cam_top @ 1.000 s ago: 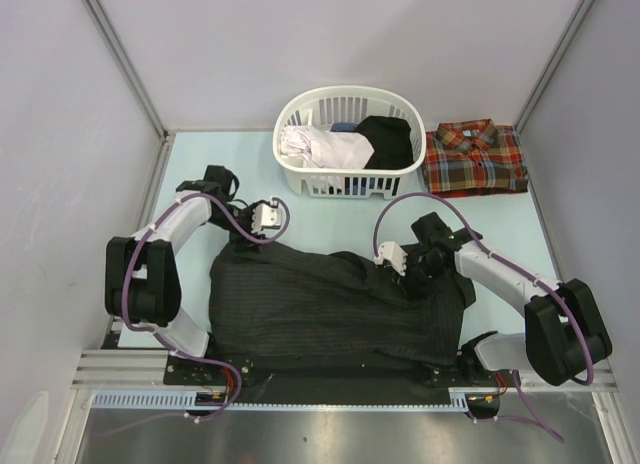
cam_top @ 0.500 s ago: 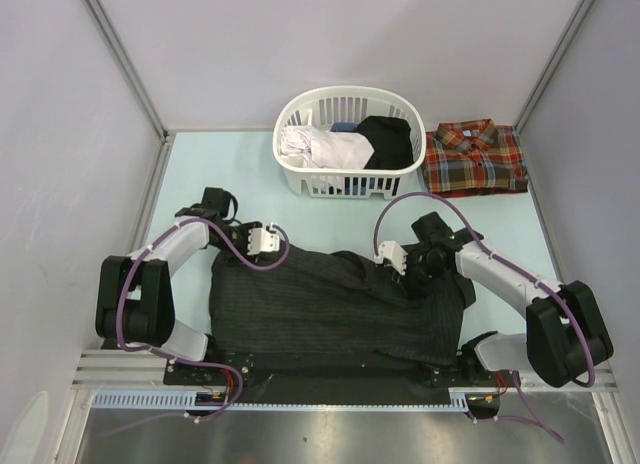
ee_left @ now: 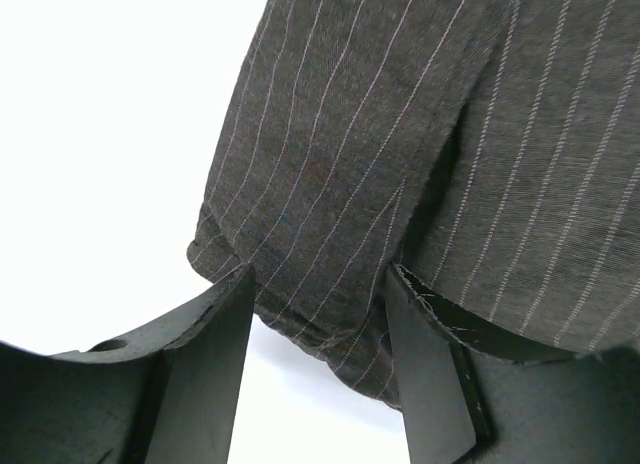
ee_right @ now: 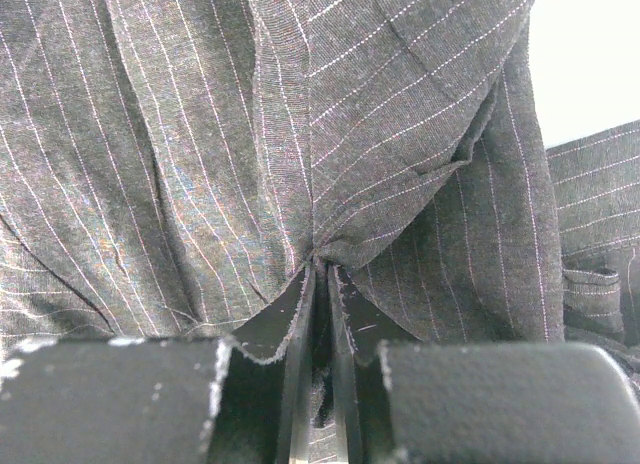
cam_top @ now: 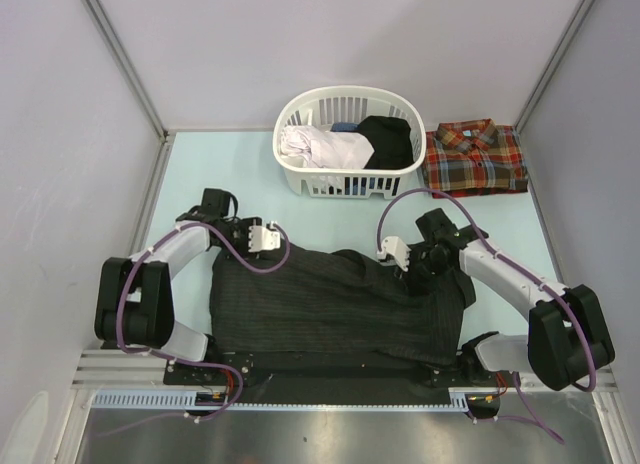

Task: Fold and stack the long sleeve shirts
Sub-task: Fold the shirt

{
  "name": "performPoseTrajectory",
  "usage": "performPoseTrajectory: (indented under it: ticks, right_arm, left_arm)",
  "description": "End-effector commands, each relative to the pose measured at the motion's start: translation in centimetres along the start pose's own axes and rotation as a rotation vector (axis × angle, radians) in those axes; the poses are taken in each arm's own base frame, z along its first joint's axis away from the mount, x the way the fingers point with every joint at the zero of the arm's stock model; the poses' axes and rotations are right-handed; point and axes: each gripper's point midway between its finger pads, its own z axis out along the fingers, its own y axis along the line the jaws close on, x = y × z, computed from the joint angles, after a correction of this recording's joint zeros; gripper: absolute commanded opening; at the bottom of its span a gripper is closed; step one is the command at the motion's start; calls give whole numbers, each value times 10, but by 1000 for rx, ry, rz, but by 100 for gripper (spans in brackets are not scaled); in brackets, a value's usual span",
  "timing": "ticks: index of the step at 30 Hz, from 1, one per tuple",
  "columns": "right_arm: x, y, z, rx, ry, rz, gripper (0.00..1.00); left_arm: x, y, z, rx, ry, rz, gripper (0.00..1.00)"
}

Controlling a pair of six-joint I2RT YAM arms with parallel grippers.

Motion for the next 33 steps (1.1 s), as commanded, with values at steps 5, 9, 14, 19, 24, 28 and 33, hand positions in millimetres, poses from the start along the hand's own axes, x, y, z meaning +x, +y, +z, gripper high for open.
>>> performPoseTrajectory:
  ticks: [5, 9, 14, 19, 24, 28, 33]
  right_arm:
    - [-25, -21, -19, 53, -56, -22, 13]
    - [-45, -34, -38, 91, -89, -23, 11]
    - [-63, -5, -66, 25, -122, -107, 8]
    - [-2, 83, -58, -106, 11, -319, 15]
    - [-25, 61, -60, 50, -37, -437, 80]
    - [-72, 16, -70, 15, -153, -166, 79]
    - [-115, -32, -42, -255, -215, 395, 54]
  left_arm:
    - [-5, 6, 7, -6, -3, 14, 29]
    - [-22, 18, -15, -37, -36, -28, 4]
    - [-63, 3, -62, -4, -153, -29, 0]
    - [-64, -82, -85, 154, -169, 75, 0]
    - [-41, -150, -80, 237, -120, 202, 0]
    - [-36, -164, -75, 258, -108, 212, 0]
    - [-36, -171, -72, 273, -105, 205, 0]
